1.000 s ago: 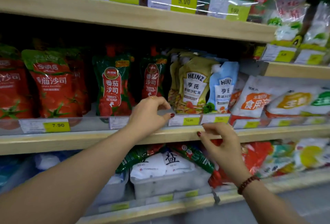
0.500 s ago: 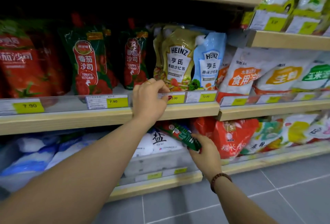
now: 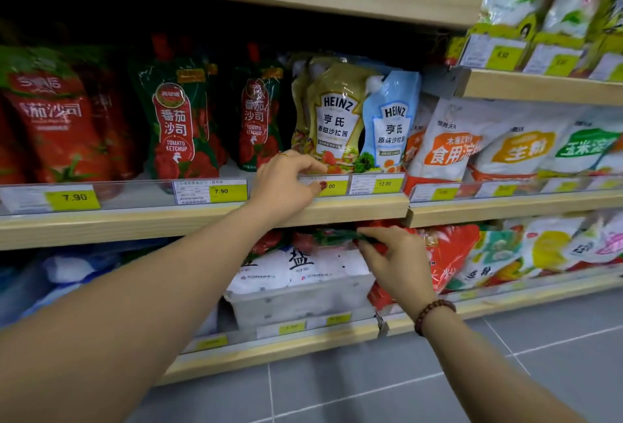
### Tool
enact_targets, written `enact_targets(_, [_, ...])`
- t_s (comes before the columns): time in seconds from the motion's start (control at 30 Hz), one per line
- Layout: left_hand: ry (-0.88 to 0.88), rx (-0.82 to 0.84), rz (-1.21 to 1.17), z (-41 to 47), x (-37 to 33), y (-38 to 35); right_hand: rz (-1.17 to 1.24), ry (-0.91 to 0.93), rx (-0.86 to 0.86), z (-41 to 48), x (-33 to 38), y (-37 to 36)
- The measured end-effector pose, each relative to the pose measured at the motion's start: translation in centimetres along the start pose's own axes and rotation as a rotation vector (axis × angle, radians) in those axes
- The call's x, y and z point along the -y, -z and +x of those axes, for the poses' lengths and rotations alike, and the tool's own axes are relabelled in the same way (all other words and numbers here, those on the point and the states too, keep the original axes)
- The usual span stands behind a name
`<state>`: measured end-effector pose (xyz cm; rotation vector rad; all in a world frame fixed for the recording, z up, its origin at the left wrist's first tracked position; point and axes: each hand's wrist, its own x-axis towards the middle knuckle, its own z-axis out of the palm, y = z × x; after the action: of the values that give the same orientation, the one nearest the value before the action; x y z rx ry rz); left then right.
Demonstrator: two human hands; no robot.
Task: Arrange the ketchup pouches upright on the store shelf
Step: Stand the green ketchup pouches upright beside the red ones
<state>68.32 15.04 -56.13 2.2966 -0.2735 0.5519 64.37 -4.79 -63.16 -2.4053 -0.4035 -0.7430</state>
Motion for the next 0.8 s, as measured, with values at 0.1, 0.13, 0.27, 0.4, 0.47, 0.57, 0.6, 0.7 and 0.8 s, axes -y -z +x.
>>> enact_targets(0.1, [-0.068, 0.041, -0.121, -1.3, -0.3, 1.3, 0.143, -0.077, -0.021, 2.5, 2.1, 2.0])
enact_targets(0.13, [-0.057, 0.064, -0.203, -1.9, -0.5, 1.7, 0.193, -0.115, -0.019, 3.3, 2.9, 2.6])
enact_targets(0.27, [0.051, 0.341, -0.508, -4.3, -0.3, 2.7, 0.45, -0.177, 0.061, 5.4, 6.0, 4.8])
enact_targets(0.4, [0.118, 0.631, -0.567, -5.8, 0.6, 3.1, 0.787, -0.219, 0.116, 6.6, 8.7, 6.2])
enact_targets(0.47, [0.165, 0.619, -0.604, -6.1, 1.0, 3.2, 0.895, -0.257, 0.142, 7.3, 9.8, 6.2])
enact_targets(0.57, [0.201, 0.523, -0.664, -5.9, 1.3, 4.0, 0.989, -0.303, 0.17, 8.5, 11.0, 5.8])
enact_targets(0.6, [0.204, 0.5, -0.68, -5.8, 1.4, 4.3, 1.009, -0.317, 0.175, 8.9, 11.3, 5.6])
enact_targets(0.7, [0.22, 0.421, -0.743, -5.3, 1.5, 5.5, 1.077, -0.339, 0.195, 9.3, 11.7, 4.9])
enact_targets(0.8, [0.229, 0.289, -0.815, -4.5, 1.6, 6.7, 1.051, -0.33, 0.307, 8.6, 11.8, 3.5])
